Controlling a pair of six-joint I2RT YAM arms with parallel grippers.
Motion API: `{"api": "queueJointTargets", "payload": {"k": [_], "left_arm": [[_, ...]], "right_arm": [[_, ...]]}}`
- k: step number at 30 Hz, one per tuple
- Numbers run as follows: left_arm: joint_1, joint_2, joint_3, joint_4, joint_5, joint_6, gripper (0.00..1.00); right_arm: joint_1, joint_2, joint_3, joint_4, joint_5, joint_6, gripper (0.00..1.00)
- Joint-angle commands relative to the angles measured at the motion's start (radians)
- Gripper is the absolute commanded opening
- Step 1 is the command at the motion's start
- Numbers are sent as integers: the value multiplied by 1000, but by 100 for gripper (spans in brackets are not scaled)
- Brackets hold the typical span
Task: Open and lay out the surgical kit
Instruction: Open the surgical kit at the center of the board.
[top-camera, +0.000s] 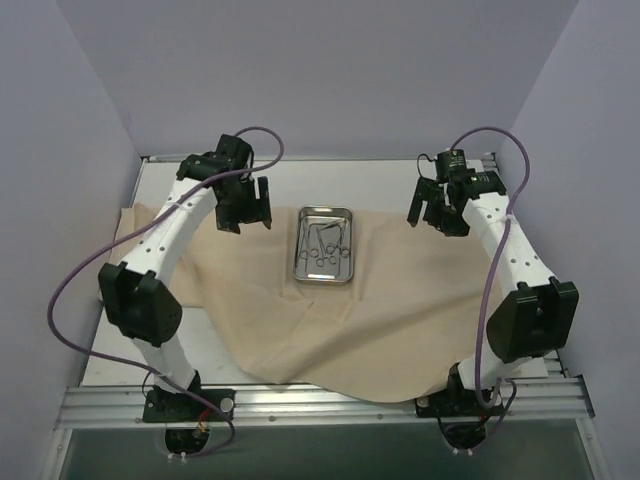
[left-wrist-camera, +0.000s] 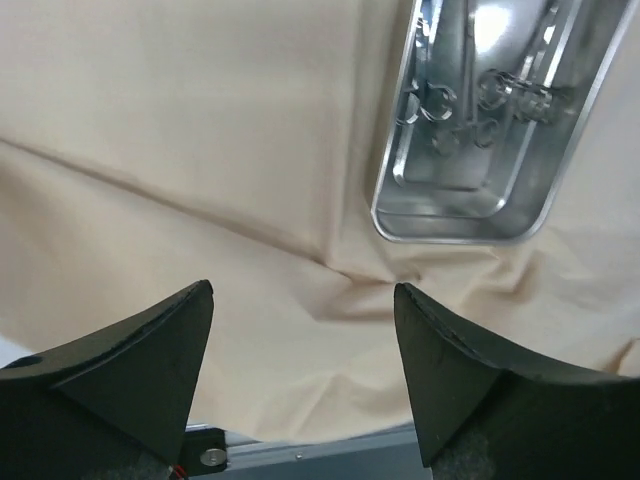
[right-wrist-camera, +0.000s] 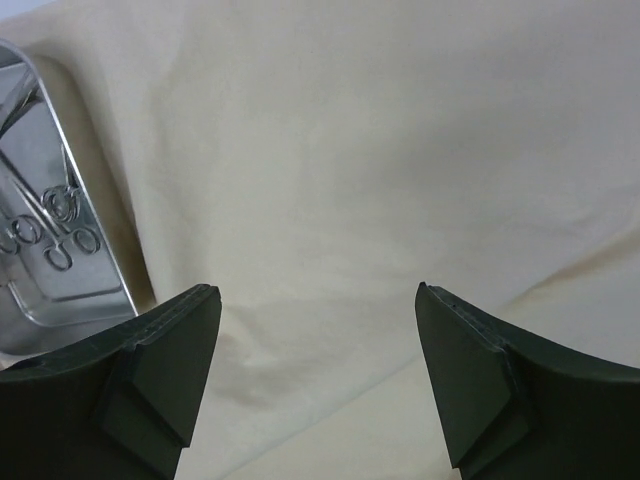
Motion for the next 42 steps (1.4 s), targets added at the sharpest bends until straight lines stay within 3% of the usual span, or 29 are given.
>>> {"api": "queueJointTargets", "payload": {"k": [1, 5, 14, 20, 29, 37, 42], "left_arm": [[52, 159, 168, -66, -35, 110, 82], [80, 354, 324, -141, -21, 132, 82], [103, 575, 378, -195, -115, 121, 75], [123, 692, 424, -173, -106, 124, 72], [178, 894, 574, -166, -9, 98, 64], [200, 1029, 726, -83, 109, 54, 61], [218, 1151, 933, -31, 291, -23, 61]], "right_arm": [[-64, 71, 56, 27, -51, -58, 81], [-99, 216, 60, 45, -82, -89, 84], [-73, 392, 40, 114, -77, -92, 86], [-50, 487, 69, 131, -28, -84, 86], [-52, 688, 163, 189, 4, -101, 86], [-55, 866, 360, 171, 72, -138, 86], [-70, 970, 531, 121, 96, -158, 86]]}}
